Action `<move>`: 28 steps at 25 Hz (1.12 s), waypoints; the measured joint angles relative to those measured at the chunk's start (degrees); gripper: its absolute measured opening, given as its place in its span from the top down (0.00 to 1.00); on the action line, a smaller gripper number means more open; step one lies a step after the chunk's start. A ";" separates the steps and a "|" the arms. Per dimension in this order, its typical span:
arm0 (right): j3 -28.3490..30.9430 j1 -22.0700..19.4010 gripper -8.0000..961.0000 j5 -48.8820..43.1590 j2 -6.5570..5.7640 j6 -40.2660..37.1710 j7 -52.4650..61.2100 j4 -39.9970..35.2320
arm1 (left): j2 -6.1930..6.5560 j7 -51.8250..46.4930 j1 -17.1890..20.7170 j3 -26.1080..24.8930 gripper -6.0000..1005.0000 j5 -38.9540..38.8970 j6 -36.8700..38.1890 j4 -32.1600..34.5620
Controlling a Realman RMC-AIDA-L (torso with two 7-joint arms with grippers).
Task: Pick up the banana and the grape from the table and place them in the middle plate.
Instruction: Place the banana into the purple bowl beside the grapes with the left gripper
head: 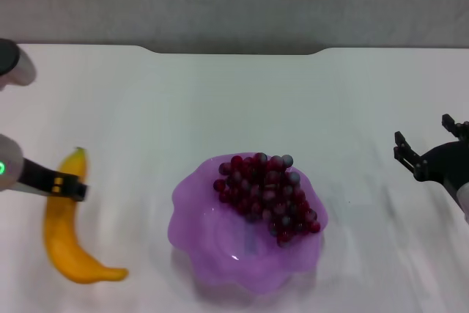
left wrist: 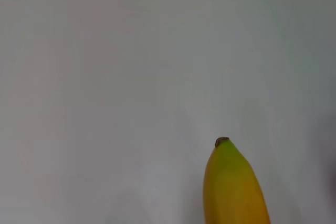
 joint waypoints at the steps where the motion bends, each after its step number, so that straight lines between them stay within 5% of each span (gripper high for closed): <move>1: 0.01 0.00 0.08 0.01 0.00 0.00 -0.01 0.00 | -0.02 0.74 0.15 0.10 0.49 -2.35 -0.16 -0.35; 6: -0.01 0.25 0.08 -0.27 0.00 -0.07 -0.03 0.00 | -0.23 4.83 0.62 2.25 0.49 -18.49 0.85 -1.20; 13: 0.01 0.41 0.08 -0.44 0.00 0.04 -0.06 0.00 | -0.32 4.18 1.86 9.52 0.49 -25.68 10.93 -1.03; 28: -0.17 0.13 0.08 -0.18 0.09 -0.95 -2.62 1.59 | -0.03 15.63 -0.17 3.53 0.47 -41.16 20.76 17.86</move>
